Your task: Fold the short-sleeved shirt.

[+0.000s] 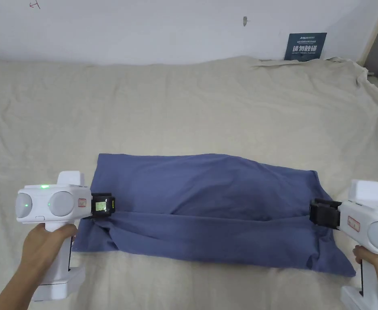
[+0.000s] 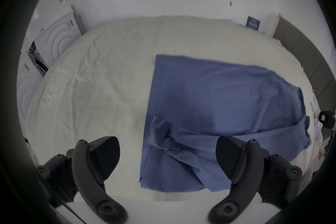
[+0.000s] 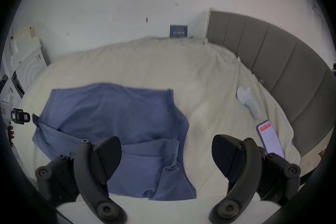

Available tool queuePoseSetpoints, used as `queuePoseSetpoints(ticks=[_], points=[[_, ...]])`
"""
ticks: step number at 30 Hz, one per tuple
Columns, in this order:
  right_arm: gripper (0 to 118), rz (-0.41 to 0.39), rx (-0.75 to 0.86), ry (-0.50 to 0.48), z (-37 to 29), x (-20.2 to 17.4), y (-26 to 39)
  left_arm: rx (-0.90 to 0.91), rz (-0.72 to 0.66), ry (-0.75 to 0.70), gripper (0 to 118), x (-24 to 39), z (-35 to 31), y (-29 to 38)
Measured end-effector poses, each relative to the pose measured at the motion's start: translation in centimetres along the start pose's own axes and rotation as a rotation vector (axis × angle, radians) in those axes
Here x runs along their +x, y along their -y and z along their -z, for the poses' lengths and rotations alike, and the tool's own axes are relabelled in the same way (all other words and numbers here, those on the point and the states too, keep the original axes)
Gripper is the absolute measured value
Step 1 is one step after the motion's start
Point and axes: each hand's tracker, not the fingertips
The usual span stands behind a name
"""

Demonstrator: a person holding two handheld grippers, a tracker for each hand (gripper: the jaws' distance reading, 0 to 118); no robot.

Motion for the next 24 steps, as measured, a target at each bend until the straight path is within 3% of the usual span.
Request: queuePoseSetpoints(ticks=[9,12,15,16,18,19,24], points=[[103,0.056,0.194,-0.05,-9.1,0.3,1.5,0.198,-0.057,0.061,109,-0.6,-8.8,3.3],[98,0.074,0.231,-0.05,-10.7,0.2,2.7,0.275,-0.074,0.042,101,-0.5,-10.9,5.2],[77,0.072,0.251,-0.048,-11.8,0.2,3.6,0.312,-0.08,0.036,65,-0.2,-12.4,7.2],[56,0.067,0.26,-0.048,-11.9,0.0,4.0,0.324,-0.077,0.037,41,-0.2,-12.7,7.8],[7,0.05,0.267,-0.049,-12.2,-0.2,4.4,0.341,-0.051,0.056,7,-0.6,-12.1,8.6],[0,0.04,0.272,-0.048,-12.0,-0.1,4.6,0.338,-0.034,0.062,0,-0.5,-12.3,8.9],[0,0.043,0.275,-0.065,-12.3,-0.3,4.7,0.296,-0.014,0.055,0,-0.7,-12.2,9.4]])
